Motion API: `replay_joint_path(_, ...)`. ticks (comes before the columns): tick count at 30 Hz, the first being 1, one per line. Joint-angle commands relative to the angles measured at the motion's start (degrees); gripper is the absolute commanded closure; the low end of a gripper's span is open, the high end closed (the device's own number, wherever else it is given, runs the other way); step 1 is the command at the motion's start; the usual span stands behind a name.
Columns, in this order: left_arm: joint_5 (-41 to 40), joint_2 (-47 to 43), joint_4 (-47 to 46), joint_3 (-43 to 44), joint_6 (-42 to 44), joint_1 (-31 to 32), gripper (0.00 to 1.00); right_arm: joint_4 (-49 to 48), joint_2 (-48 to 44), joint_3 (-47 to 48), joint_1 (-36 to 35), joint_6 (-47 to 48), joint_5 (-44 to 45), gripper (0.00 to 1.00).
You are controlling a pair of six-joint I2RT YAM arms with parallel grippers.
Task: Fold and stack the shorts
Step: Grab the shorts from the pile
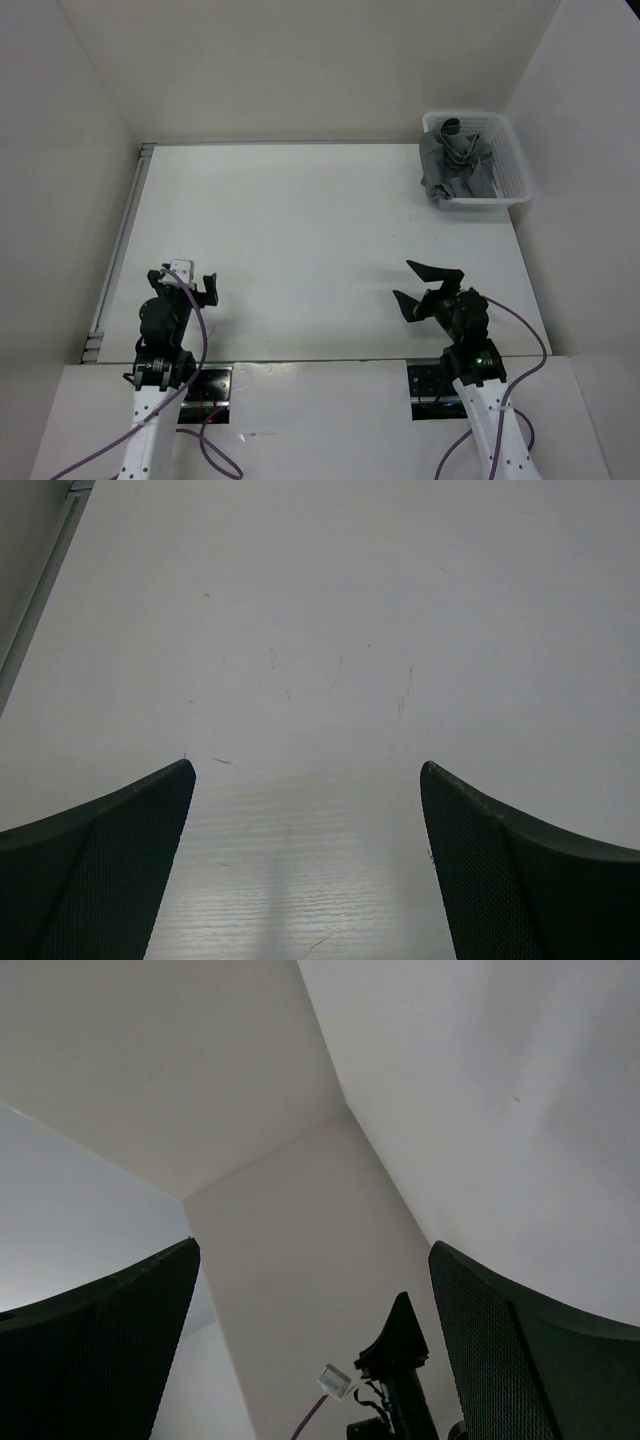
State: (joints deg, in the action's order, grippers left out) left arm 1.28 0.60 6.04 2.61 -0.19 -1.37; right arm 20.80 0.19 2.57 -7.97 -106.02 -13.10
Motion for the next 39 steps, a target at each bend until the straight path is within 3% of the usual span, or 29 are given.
replay_joint_path(1, 0.57, -6.75, -1.47, -2.26, 0.19, -0.22, 0.0, 4.42, -0.71, -1.07, -0.47, 0.02, 3.6, 0.0)
replay_joint_path(5, 0.57, -6.75, -1.47, -2.26, 0.19, -0.22, 0.0, 3.56, -0.71, -1.07, -0.47, 0.02, 4.14, 0.0)
replay_joint_path(9, 3.11, -6.75, -1.47, -0.86, 0.19, -0.22, 0.0, -6.45, -0.71, -0.99, -0.47, 0.89, 5.36, 0.0)
replay_joint_path(10, 7.81, -6.75, -2.43, -0.85, 0.19, -0.22, 0.0, -8.38, -0.71, -0.46, -0.47, 2.03, 6.15, 0.0)
replay_joint_path(11, 5.43, -6.75, -3.14, -0.85, 0.19, -0.22, 0.0, -10.32, -0.71, 1.37, -0.47, 3.17, 7.03, 0.0)
replay_joint_path(14, 5.22, -6.75, -11.19, -0.33, 0.19, -0.22, 0.0, -9.82, -0.02, 7.59, -0.47, 10.98, 11.68, 0.0)
replay_joint_path(16, 5.83, -6.75, -14.2, -0.33, 0.19, -0.22, 0.0, -8.5, 2.78, 14.43, -0.47, 21.52, 13.97, 0.0)
replay_joint_path(18, 13.55, -6.23, -15.1, 1.94, 0.19, -0.22, 0.0, -4.99, 14.0, 20.78, -0.47, 35.52, 15.12, 0.0)
replay_joint_path(22, 16.12, -2.82, -12.82, 7.82, 0.19, -0.22, 0.0, 4.76, 41.86, 47.17, -1.25, 57.95, 23.62, 0.0)
replay_joint_path(24, 15.7, 0.09, -11.33, 10.3, 0.19, -0.22, 0.0, 6.79, 54.49, 58.79, -2.4, 67.28, 34.16, 0.0)
replay_joint_path(26, 13.33, 7.98, -8.53, 15.11, 0.19, -0.22, 0.0, 6.8, 61.83, 65.16, -2.4, 71.46, 44.32, 0.0)
replay_joint_path(30, 12.43, 26.52, 1.23, 26.43, 0.19, -0.22, 0.0, 3.47, 79.58, 79.48, 0.83, 82.27, 52.38, 0.0)
replay_joint_path(34, 14.89, 48.63, 17.98, 39.0, 0.19, -0.22, 0.0, 3.46, 97.41, 88.65, 8.83, 87.03, 47.21, 0.0)
replay_joint_path(39, 15.94, 73.25, 30.41, 51.51, 0.19, 0.31, 0.0, 6.44, 111.77, 98.41, 14.02, 90.54, 43.79, 0.0)
